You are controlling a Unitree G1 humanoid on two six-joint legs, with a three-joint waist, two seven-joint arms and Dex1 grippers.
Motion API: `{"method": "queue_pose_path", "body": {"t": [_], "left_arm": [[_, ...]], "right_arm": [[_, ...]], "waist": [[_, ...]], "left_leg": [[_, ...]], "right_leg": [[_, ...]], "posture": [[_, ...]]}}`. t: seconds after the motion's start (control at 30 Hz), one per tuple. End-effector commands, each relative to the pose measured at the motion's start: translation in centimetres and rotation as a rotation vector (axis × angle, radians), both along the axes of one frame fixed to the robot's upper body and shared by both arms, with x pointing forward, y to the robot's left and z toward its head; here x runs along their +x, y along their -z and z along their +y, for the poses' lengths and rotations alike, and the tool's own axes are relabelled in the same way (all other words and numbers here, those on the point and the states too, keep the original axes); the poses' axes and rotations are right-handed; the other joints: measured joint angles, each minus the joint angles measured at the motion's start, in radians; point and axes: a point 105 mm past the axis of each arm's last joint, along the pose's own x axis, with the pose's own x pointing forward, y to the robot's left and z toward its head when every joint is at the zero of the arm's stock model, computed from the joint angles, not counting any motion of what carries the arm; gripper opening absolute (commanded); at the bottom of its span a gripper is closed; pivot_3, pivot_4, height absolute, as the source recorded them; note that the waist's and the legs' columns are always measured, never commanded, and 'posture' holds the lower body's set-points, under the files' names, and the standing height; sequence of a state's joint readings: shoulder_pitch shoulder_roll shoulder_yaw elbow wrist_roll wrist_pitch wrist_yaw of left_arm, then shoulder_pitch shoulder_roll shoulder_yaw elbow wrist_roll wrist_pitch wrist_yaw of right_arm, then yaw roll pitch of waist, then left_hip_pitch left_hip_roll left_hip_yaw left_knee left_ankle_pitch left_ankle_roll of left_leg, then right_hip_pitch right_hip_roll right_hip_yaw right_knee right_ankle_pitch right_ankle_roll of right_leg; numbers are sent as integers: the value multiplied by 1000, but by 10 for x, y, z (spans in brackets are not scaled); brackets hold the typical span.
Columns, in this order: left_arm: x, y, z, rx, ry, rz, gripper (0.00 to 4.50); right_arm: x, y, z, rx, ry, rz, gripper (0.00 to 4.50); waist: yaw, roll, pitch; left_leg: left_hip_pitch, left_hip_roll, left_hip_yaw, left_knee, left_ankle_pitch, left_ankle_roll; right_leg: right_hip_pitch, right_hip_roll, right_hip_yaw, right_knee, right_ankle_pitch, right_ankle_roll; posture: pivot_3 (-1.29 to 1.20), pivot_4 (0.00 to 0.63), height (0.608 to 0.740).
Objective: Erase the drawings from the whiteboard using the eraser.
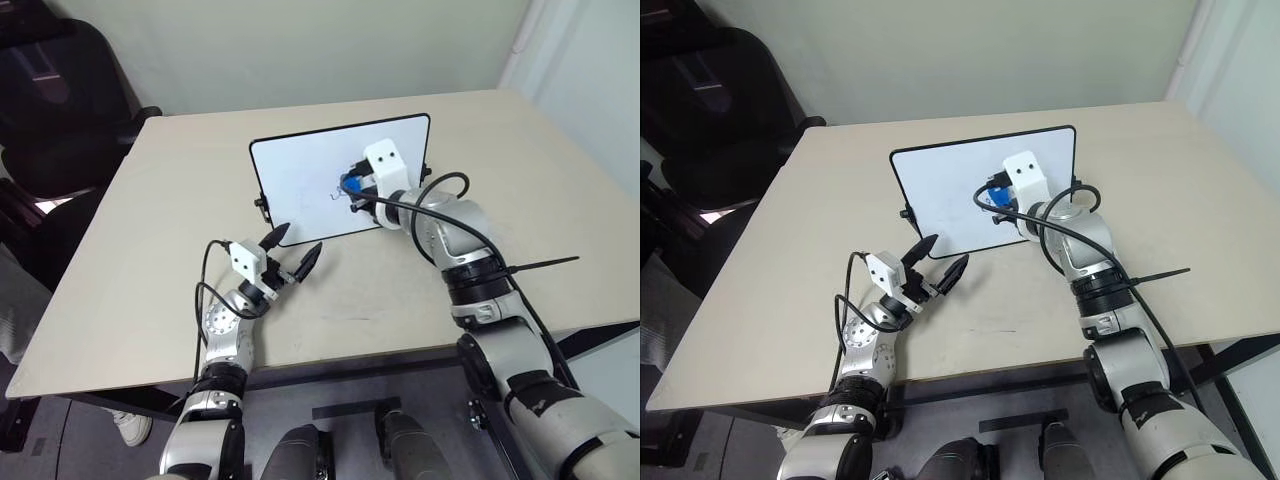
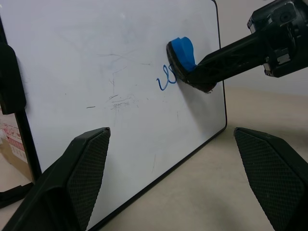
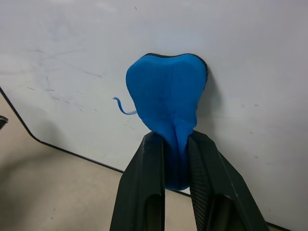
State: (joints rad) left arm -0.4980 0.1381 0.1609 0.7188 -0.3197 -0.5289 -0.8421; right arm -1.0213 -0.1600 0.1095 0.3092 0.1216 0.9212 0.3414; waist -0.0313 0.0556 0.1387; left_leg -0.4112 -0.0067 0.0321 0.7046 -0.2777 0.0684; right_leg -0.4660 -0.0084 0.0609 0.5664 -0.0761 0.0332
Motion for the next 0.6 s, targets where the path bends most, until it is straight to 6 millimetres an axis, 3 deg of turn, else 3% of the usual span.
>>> {"method": "queue_pose_path", "body": {"t": [0.03,0.27,0.5,0.6], "left_arm": [[-1,9,-4,-30,-2,30,4500],[0,9,-5,-30,-3,28,4500],[3,7,-6,-30,-2,27,4500],[3,7,-6,-30,-4,26,4500]], "right_arm": [[-1,-15,11,-12,-32,-82,393],[-6,12,16,-66,-54,-27,393],[-12,2,28,-56,-116,-57,393],[-6,-3,22,-57,-74,-70,393]], "waist": [[0,0,0],[0,0,0],[5,0,0],[6,0,0]], "left_leg": [[0,0,0,0,0,0],[0,0,0,1,0,0],[0,0,0,2,0,0],[0,0,0,2,0,0]], "right_leg": [[0,0,0,1,0,0],[0,0,0,2,0,0],[0,0,0,3,-1,0],[0,0,0,4,-1,0]], "posture": [[0,150,726],[0,150,726],[0,150,726],[0,150,726]]}}
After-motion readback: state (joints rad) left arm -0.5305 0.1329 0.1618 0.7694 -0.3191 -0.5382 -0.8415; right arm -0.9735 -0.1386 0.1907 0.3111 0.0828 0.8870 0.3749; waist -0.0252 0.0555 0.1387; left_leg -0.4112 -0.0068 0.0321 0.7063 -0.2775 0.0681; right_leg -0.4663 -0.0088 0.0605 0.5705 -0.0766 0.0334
